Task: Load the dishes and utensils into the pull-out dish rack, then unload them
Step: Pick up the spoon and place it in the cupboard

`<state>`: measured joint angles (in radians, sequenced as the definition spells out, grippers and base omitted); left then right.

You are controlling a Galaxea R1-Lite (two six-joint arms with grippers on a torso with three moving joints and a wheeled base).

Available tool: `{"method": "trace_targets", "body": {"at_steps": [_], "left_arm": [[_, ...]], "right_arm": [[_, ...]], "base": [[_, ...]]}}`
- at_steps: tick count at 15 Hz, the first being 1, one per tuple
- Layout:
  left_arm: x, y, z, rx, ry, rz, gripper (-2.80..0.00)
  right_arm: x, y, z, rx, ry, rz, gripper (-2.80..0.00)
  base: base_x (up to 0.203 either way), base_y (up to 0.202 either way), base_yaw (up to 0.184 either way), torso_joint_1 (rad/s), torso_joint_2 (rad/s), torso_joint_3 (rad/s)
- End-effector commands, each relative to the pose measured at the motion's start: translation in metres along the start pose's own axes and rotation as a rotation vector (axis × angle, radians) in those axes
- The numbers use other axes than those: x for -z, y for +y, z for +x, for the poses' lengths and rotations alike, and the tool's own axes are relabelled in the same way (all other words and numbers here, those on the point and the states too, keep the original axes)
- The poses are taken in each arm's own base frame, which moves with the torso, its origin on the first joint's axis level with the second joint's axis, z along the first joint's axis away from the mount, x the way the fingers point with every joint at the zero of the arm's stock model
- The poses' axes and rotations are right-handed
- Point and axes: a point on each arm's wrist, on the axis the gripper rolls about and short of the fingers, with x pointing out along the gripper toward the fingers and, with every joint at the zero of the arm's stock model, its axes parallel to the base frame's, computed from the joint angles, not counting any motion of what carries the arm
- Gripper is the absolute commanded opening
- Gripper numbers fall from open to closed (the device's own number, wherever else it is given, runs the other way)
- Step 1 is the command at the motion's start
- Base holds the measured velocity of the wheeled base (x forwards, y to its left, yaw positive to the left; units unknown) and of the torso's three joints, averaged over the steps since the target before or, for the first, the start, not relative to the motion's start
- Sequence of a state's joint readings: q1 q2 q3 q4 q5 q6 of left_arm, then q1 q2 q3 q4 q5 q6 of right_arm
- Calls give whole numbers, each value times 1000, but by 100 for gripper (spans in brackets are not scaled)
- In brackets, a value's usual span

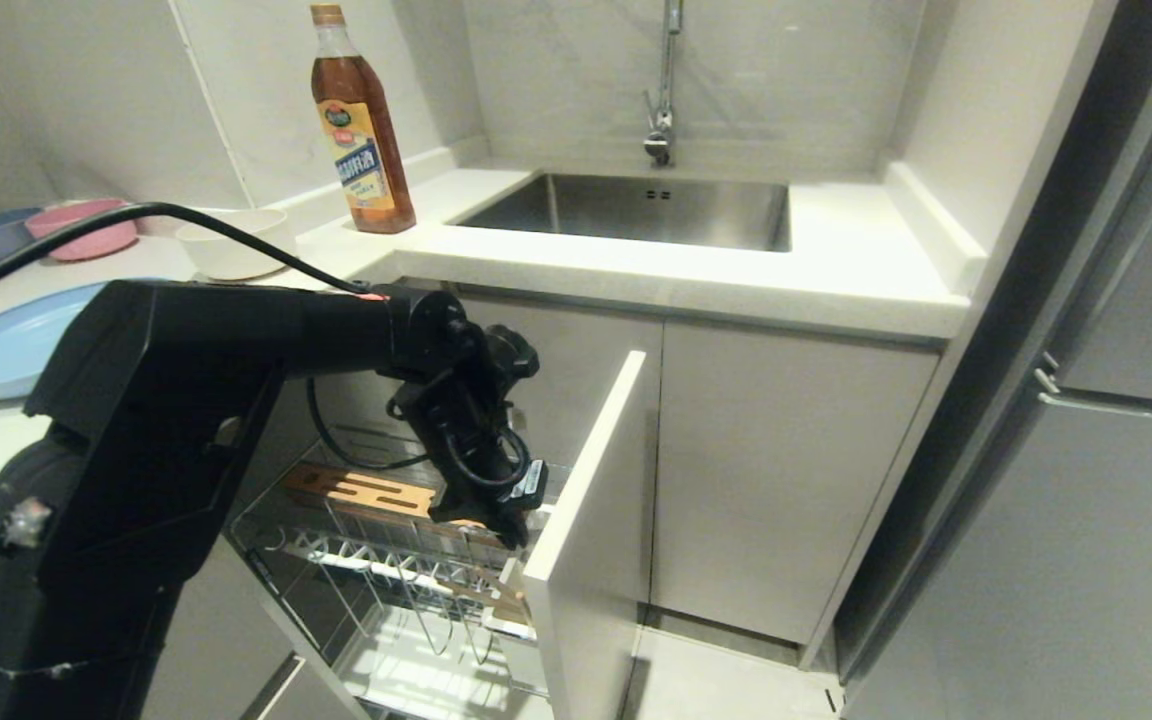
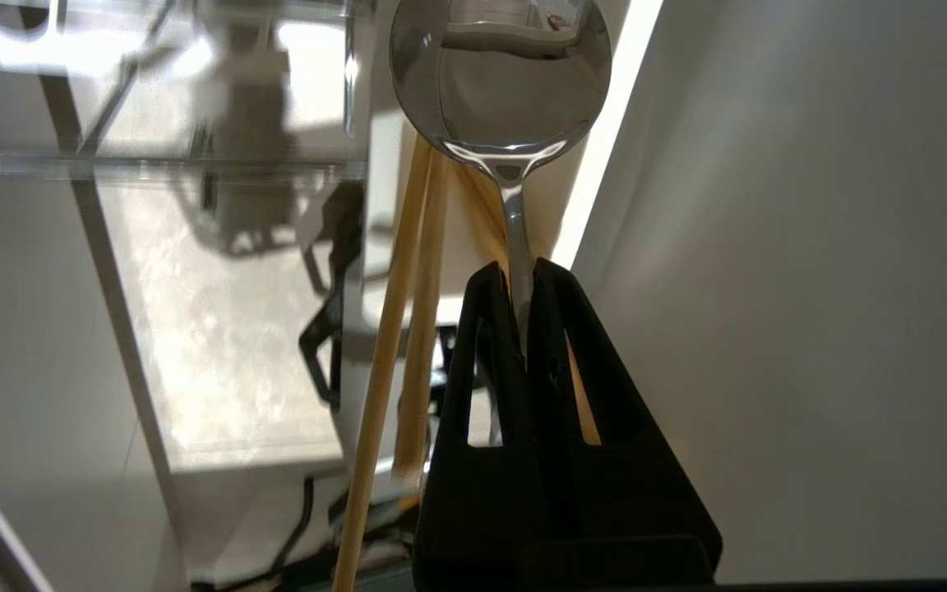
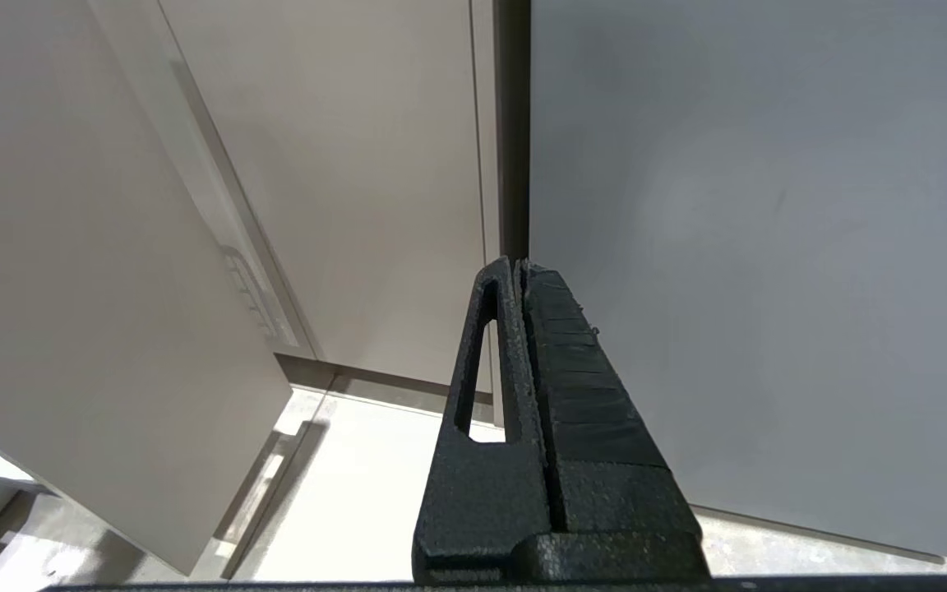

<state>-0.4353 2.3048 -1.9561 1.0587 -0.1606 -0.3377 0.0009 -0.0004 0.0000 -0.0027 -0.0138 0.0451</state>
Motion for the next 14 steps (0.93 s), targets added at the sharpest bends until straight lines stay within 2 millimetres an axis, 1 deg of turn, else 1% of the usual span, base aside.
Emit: {"method": "trace_targets", "body": {"at_steps": [1, 6, 10, 14], "left_arm": [[-2, 0, 7, -3, 13, -2, -280], [-10, 0, 21, 4, -15, 2, -280], [-13, 0, 31, 2, -7, 3, -280], [-18, 1, 39, 6, -24, 6, -280]], "right_arm": [[0, 0, 0, -1, 0, 0, -280], [0, 0, 0, -1, 0, 1, -280], [0, 0, 0, -1, 0, -1, -280], [0, 0, 0, -1, 0, 0, -280]], "base": [[0, 0, 0, 0, 0, 0], [0, 0, 0, 0, 0, 0], [0, 0, 0, 0, 0, 0], [0, 0, 0, 0, 0, 0]]}}
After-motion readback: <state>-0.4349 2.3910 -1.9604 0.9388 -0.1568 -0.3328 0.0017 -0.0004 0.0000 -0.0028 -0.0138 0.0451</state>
